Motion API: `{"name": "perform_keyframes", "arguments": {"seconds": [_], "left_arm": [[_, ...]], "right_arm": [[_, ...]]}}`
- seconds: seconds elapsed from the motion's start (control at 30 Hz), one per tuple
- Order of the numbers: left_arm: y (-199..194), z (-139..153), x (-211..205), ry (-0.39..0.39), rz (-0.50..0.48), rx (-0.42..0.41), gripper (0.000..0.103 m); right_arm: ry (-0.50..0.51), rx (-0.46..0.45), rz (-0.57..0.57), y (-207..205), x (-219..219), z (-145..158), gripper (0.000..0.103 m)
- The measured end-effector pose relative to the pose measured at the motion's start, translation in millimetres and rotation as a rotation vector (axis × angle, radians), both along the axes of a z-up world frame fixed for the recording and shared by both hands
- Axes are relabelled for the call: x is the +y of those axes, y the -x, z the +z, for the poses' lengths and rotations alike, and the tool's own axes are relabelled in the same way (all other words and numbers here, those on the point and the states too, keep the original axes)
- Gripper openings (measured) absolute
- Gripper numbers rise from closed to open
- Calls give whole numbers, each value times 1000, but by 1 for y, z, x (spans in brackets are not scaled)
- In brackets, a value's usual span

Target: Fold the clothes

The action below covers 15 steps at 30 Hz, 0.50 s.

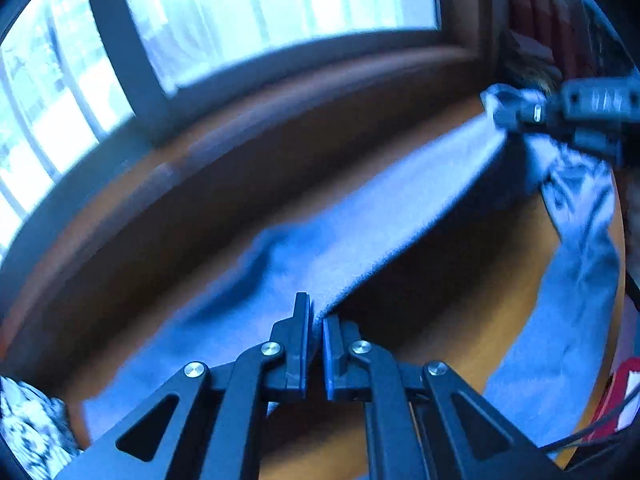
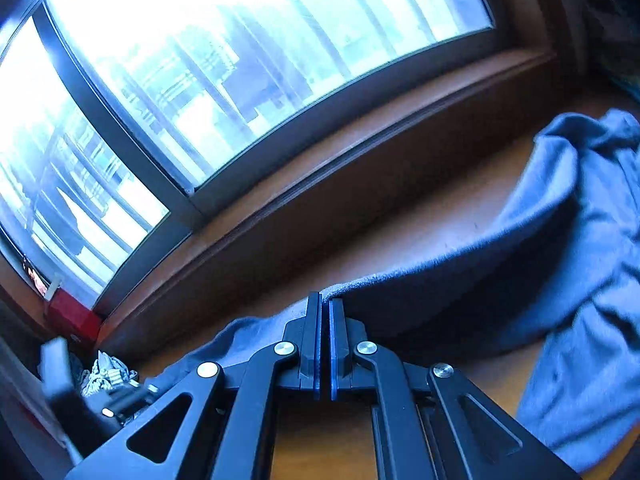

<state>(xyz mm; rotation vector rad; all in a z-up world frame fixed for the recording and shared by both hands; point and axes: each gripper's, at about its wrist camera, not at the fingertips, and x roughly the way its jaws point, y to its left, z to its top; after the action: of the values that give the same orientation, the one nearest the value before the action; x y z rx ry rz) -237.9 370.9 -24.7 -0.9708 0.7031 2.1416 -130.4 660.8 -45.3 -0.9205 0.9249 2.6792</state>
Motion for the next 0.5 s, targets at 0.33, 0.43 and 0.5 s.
{"name": "perform_keyframes", "arguments": {"seconds": [0.33,0.43,0.5], "left_arm": [[69,10,87,34,99,79,8],[79,6,98,36,111,55,15],[78,3,98,35,107,27,25]], "right_arm": [[-91,-116,64,88,13,-37,4],[-137,-197,79,106,12,-57,5],[-133,-207,79,105,12,-61,6]]}}
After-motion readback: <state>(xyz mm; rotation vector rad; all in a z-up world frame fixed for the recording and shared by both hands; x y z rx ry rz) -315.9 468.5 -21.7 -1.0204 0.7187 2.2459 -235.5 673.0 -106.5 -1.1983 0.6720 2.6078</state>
